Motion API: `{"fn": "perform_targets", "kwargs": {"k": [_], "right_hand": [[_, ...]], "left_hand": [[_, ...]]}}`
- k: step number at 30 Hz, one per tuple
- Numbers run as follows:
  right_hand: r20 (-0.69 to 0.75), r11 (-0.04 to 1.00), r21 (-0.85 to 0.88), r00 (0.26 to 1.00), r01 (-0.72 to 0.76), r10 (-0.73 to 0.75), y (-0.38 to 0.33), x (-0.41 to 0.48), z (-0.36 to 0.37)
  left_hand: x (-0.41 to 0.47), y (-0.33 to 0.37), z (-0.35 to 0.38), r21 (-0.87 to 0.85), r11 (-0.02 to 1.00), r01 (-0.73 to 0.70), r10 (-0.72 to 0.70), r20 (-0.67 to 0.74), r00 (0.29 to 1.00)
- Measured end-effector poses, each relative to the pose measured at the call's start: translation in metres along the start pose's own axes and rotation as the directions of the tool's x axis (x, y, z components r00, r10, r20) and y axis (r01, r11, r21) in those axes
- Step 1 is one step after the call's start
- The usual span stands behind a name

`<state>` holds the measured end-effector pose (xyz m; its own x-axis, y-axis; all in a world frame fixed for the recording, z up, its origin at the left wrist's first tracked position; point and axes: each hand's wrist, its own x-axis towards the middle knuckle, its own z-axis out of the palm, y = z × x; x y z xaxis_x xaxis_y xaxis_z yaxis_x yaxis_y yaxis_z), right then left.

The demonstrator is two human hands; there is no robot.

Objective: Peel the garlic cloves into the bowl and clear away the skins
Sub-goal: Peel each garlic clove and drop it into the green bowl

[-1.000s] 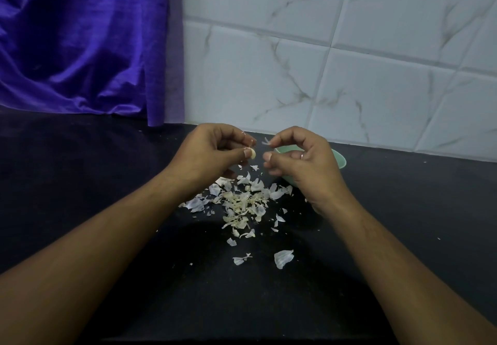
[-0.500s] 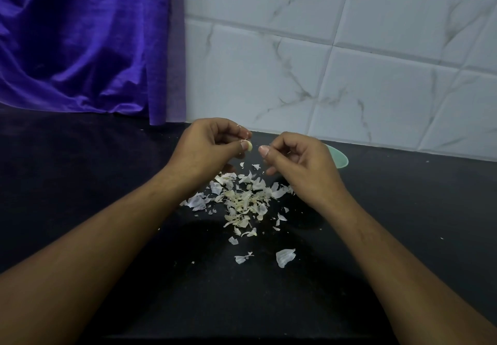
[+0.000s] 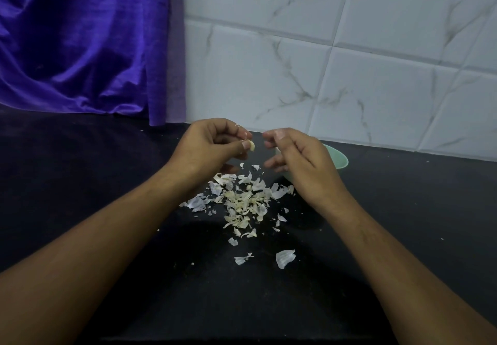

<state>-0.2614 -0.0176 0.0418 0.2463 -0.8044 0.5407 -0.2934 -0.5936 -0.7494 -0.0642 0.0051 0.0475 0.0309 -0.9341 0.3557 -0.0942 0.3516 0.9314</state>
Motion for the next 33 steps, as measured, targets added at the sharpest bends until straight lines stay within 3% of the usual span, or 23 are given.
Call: {"fn": "perform_targets", "kwargs": {"k": [3,7,27,33], "right_hand": [[0.059,0.987,0.16,0.998,-0.021,0.012,0.0,-0.001,0.002],[0.036,0.97,0.243,0.999,0.001,-0.01,0.0,-0.001,0.004],[0.049,0.923,0.371,0.995,-0.102,0.09,-0.002,-0.004,0.01],[0.083,0.811,0.557,0.983,-0.18,0.162,-0.007,-0.001,0.004]], "left_hand": [[-0.001,0.001,0.002,-0.039,0.999,-0.006,0.007,0.01,1.0],[-0.001,-0.001,0.003,-0.027,0.999,-0.024,0.025,0.041,0.999],[-0.001,-0.007,0.008,0.018,0.999,-0.037,0.036,0.08,0.996],[0.001,-0.016,0.004,0.4,0.898,-0.183,0.184,0.035,0.982]]}}
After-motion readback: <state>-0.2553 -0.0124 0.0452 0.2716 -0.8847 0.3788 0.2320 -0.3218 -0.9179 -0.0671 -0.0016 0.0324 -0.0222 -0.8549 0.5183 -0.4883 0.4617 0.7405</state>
